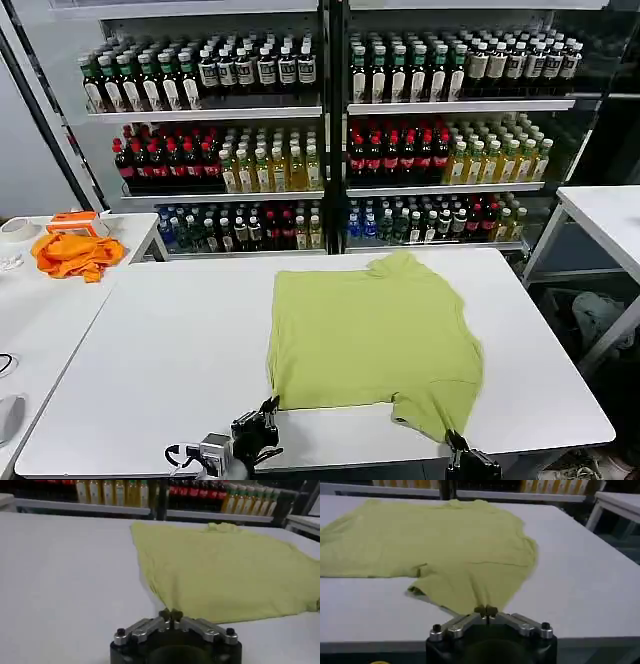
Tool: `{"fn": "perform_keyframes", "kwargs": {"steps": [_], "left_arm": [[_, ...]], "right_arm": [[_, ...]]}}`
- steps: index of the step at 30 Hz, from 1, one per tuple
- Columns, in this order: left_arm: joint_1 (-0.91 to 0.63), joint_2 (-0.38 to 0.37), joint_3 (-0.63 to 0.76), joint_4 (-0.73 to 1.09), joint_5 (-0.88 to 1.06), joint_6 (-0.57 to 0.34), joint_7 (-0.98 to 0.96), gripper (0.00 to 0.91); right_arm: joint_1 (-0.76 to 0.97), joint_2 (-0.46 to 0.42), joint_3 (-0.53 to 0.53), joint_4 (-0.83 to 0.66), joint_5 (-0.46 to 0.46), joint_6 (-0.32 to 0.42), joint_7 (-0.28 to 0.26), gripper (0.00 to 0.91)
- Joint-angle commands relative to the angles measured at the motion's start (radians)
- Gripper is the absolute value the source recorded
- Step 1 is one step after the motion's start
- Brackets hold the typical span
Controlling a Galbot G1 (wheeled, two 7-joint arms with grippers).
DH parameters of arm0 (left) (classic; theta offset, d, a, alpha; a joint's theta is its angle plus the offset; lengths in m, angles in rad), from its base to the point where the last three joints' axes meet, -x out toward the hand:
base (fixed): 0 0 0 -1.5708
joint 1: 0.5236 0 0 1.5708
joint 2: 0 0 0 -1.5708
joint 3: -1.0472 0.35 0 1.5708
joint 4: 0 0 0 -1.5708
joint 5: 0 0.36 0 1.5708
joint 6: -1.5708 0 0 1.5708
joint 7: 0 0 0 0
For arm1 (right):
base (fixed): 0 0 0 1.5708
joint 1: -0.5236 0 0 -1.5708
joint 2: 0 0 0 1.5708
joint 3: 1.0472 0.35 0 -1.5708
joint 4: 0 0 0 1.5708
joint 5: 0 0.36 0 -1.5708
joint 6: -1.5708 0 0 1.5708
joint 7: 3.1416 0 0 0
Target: Fold and organize the clothes.
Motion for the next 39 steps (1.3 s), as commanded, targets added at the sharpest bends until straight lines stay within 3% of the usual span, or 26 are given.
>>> {"fn": "perform_keyframes", "kwargs": {"steps": [1,10,15,23,39], "left_arm": [[0.007,-0.003,-0.004,-0.047,-0.004,-0.039,-0.002,0.01],[0.107,0.022,-0.075,-0.218,-0.048,-0.058,0.016,0.01],[0.146,0.04,-0.111,-0.277,-0.073,-0.057,0.022,0.01],[0.1,0.088,-0.093,-0.247,-0.088,-0.049,0.03,0.01],[-0.19,0.138,-0.016,-0.008,-0.23,-0.022,-0.004,0.01]], "right_arm": [[-0.038,-0.004,0.017,0.112,-0.005,0.004,0.0,0.0],[-0.099,-0.028,0.065,0.238,-0.007,0.006,-0.001,0.0],[-0.057,-0.045,0.08,0.233,0.0,0.014,-0.004,0.0],[0.144,-0.14,0.091,0.074,0.066,0.026,-0.006,0.0],[0.427,-0.279,0.045,-0.176,0.152,0.008,-0.005,0.0]]}}
